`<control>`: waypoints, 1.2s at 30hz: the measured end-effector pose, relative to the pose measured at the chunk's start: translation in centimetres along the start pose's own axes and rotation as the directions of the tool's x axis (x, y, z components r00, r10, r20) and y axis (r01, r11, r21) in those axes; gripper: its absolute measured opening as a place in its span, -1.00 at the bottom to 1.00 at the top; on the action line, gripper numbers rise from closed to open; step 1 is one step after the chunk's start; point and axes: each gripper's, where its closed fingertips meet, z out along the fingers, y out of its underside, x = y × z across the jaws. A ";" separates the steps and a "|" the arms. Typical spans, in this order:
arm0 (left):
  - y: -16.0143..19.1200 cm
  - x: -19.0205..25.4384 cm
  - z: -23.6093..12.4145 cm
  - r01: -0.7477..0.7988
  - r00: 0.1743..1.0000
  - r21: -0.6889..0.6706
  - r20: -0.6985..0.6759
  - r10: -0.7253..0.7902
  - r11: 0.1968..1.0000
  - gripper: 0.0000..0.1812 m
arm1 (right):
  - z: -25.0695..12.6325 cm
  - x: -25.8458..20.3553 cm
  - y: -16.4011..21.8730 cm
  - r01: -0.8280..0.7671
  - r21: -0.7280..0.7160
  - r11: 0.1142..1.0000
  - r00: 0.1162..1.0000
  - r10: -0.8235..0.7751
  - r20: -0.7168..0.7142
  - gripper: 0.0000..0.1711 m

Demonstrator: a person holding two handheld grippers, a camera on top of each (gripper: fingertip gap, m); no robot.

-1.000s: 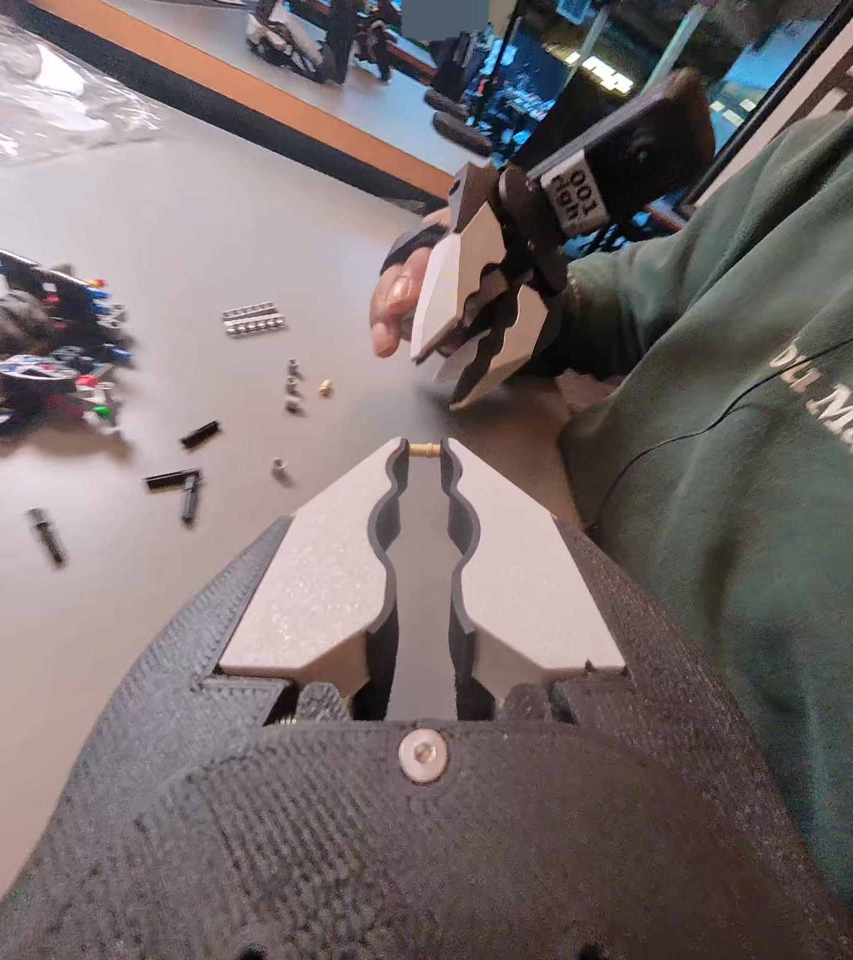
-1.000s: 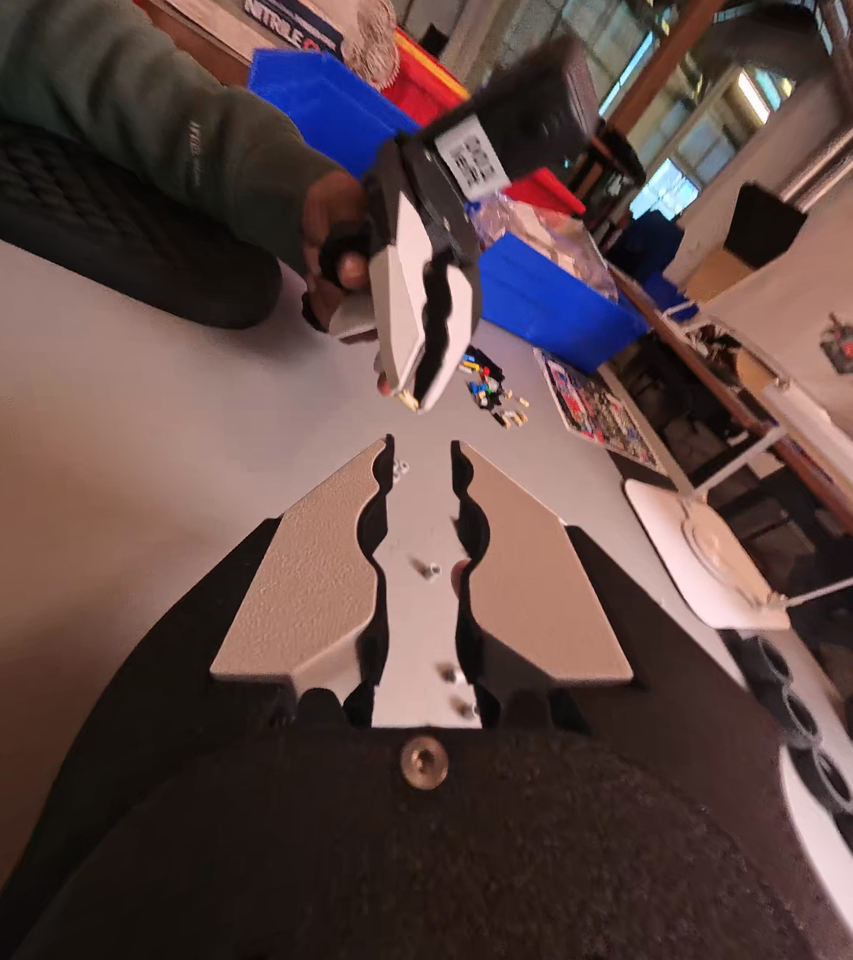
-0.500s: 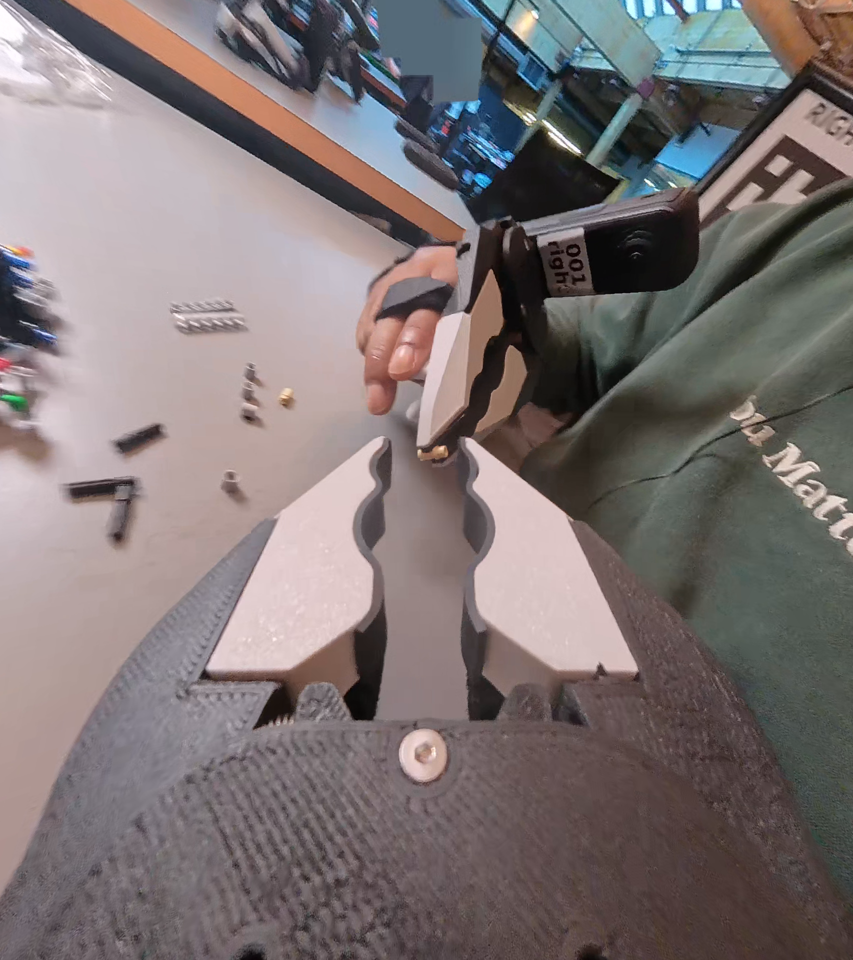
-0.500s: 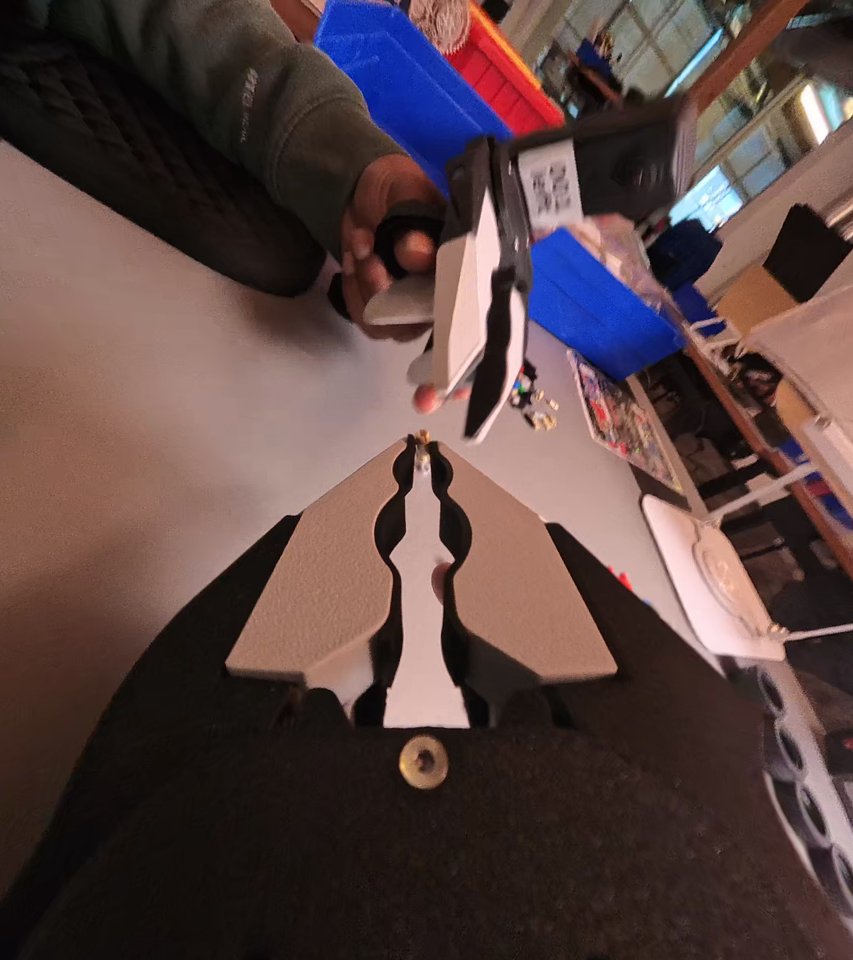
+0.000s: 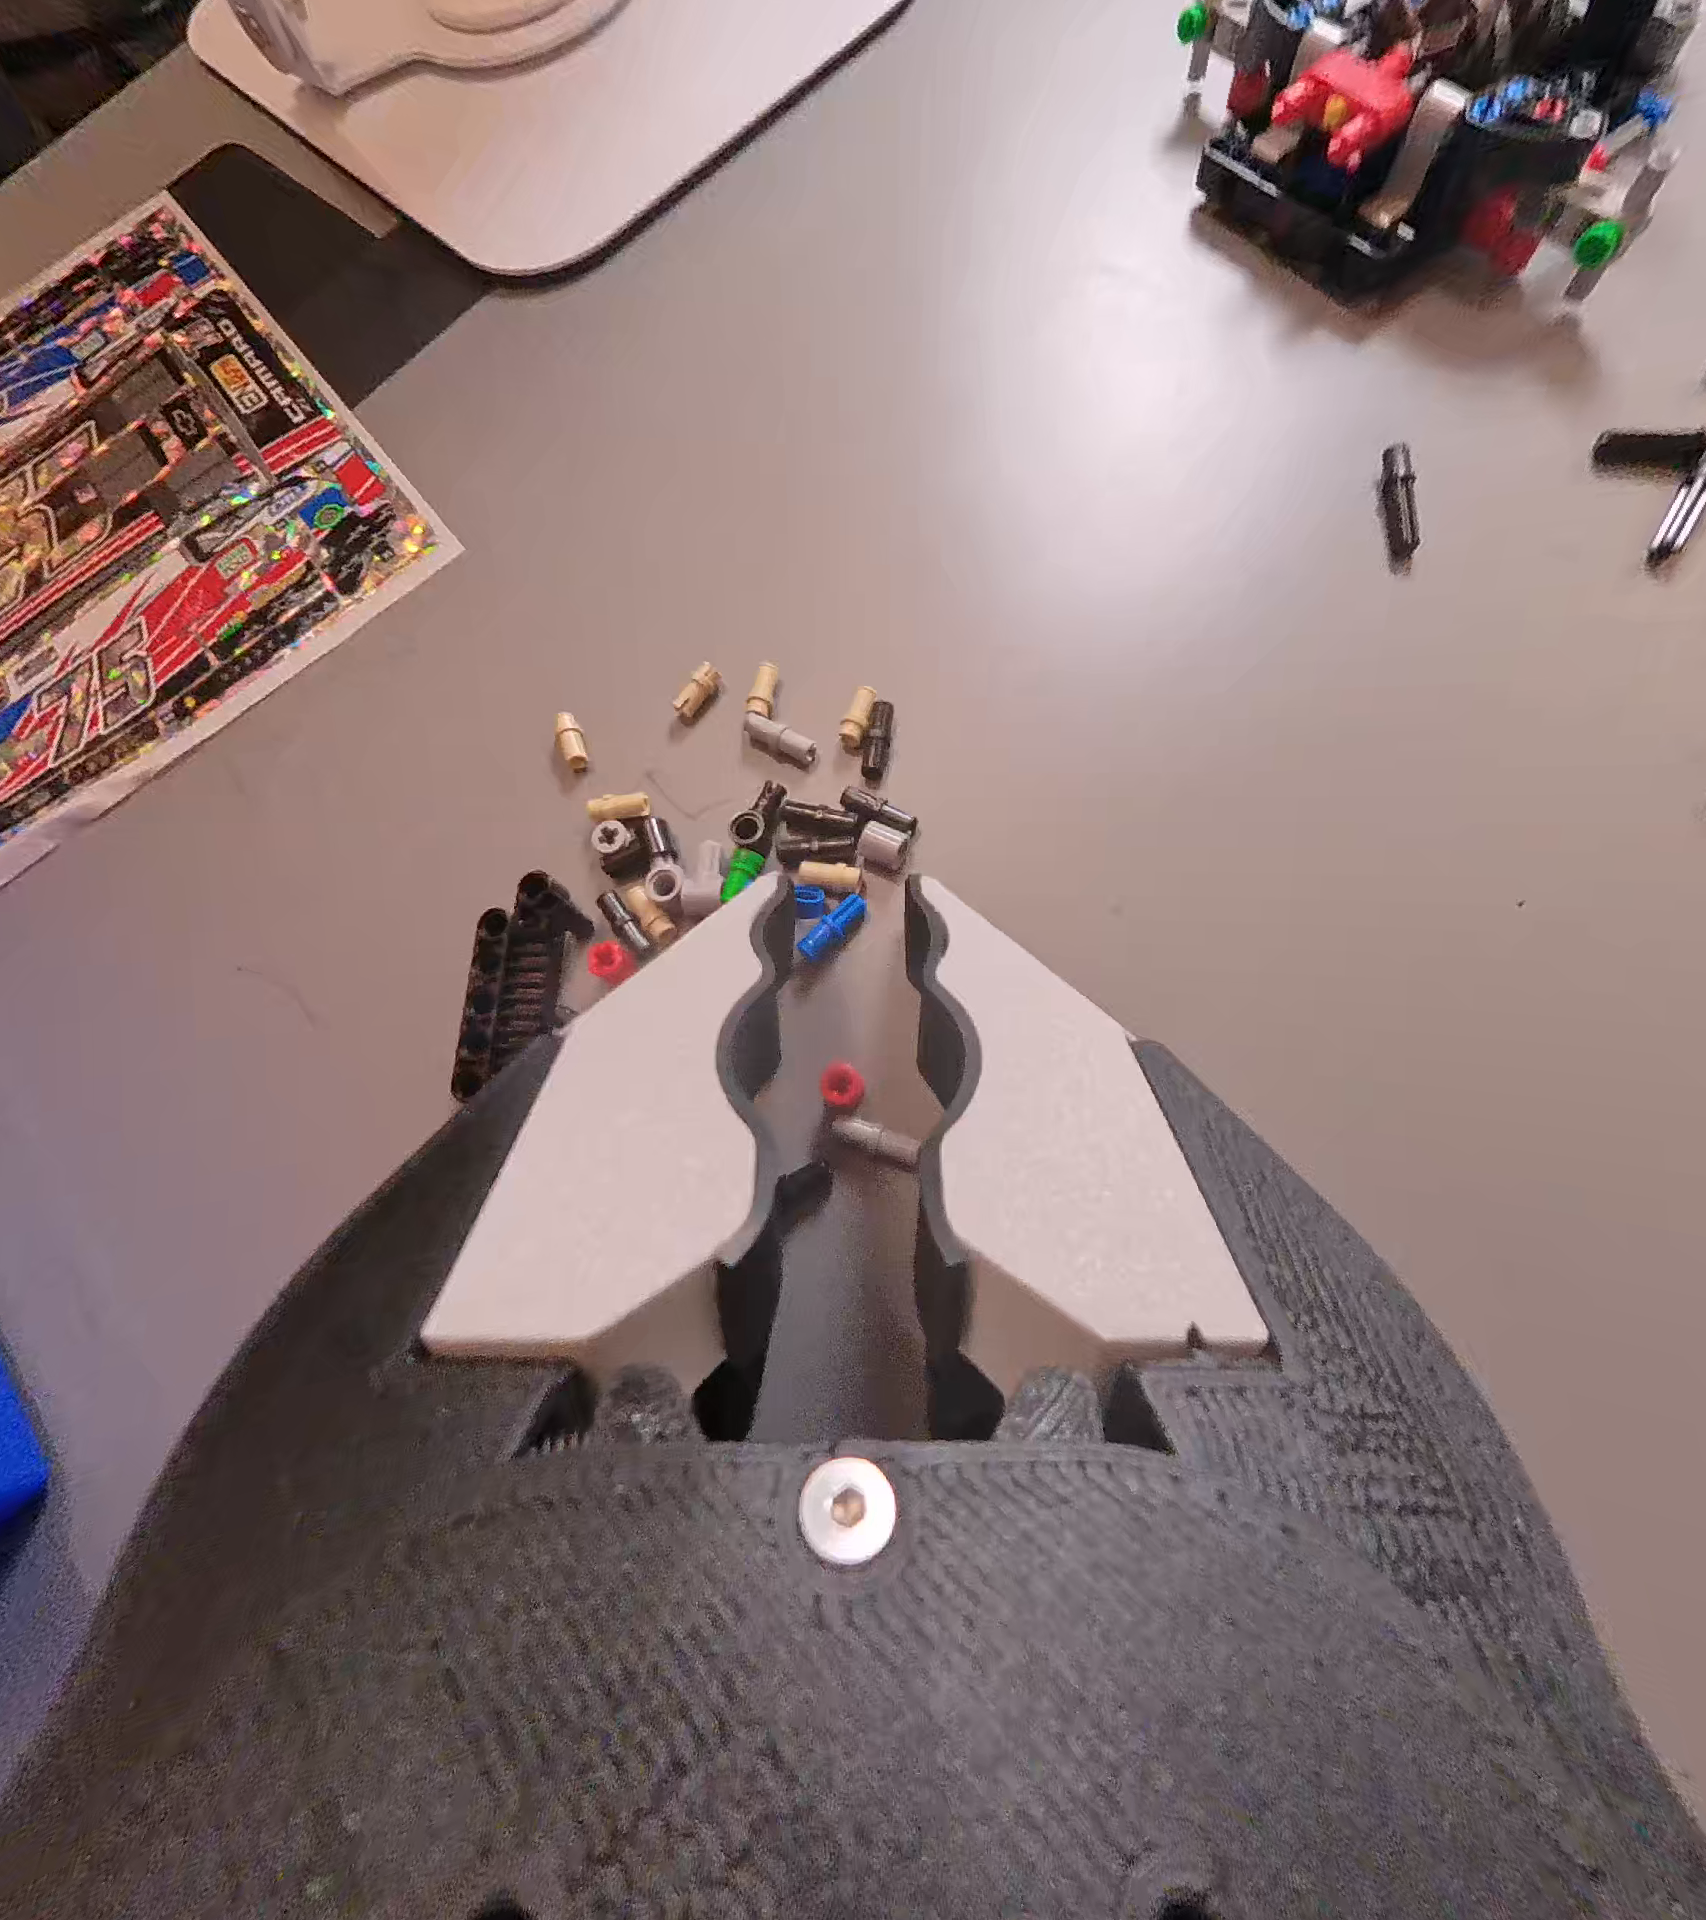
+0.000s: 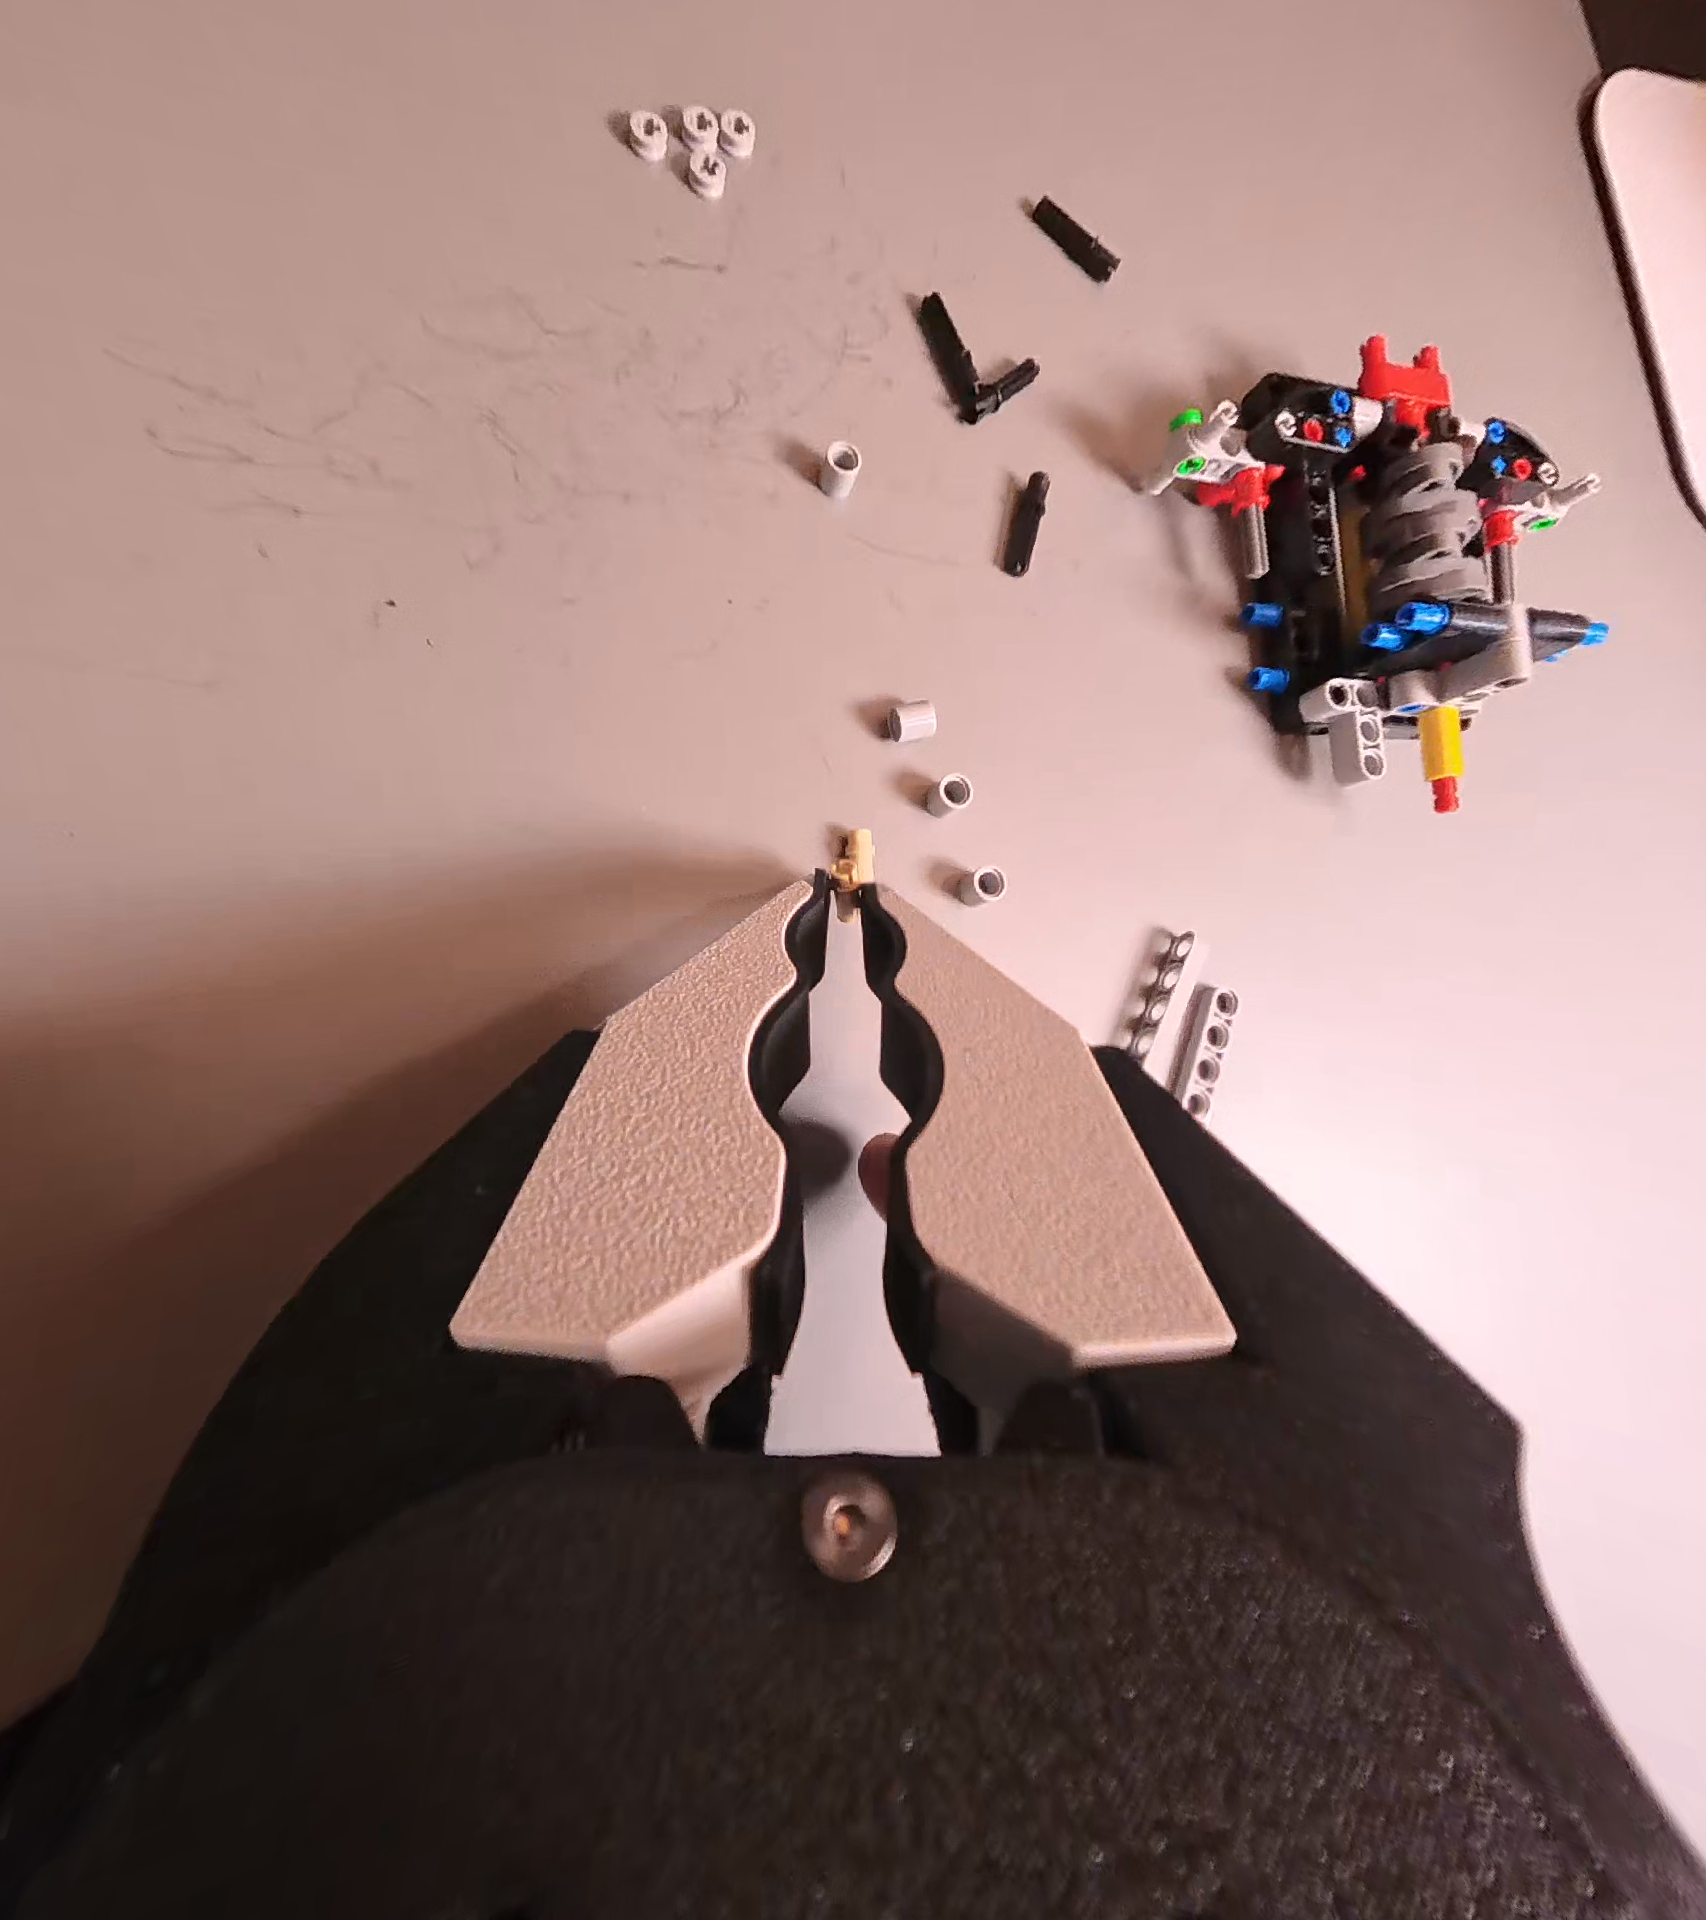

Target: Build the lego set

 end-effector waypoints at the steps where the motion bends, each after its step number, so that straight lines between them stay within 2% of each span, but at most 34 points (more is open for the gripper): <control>1: 0.0 0.0 0.2 -0.024 1.000 -0.008 0.005 0.024 1.000 -0.79 | 0.1 0.0 0.1 0.002 -0.005 1.000 1.000 -0.002 0.001 -0.96; 7: -0.1 -0.4 0.6 -0.099 0.995 -0.028 0.004 0.100 0.995 -0.79 | 0.0 -0.3 0.2 -0.008 0.005 1.000 1.000 0.008 0.025 -0.87; 13: -0.6 -0.2 0.5 -0.203 0.979 -0.014 -0.036 0.203 0.979 -0.84 | -0.8 0.5 -0.9 -0.035 0.087 0.996 0.999 0.035 0.008 -0.87; 20: -0.3 -0.3 1.1 -0.179 0.978 -0.044 -0.114 0.173 0.983 -0.84 | -1.0 0.9 -1.3 -0.048 0.121 0.992 0.999 0.049 -0.006 -0.88; 24: -0.2 0.1 1.1 -0.180 0.973 -0.047 -0.155 0.171 0.983 -0.92 | -1.1 1.1 -1.3 -0.057 0.131 0.990 0.998 0.060 -0.013 -0.87; 36: -0.4 0.0 1.4 -0.215 0.956 -0.089 -0.221 0.192 0.972 -0.88 | -1.1 1.2 -1.2 -0.075 0.142 0.987 0.997 0.077 -0.010 -0.88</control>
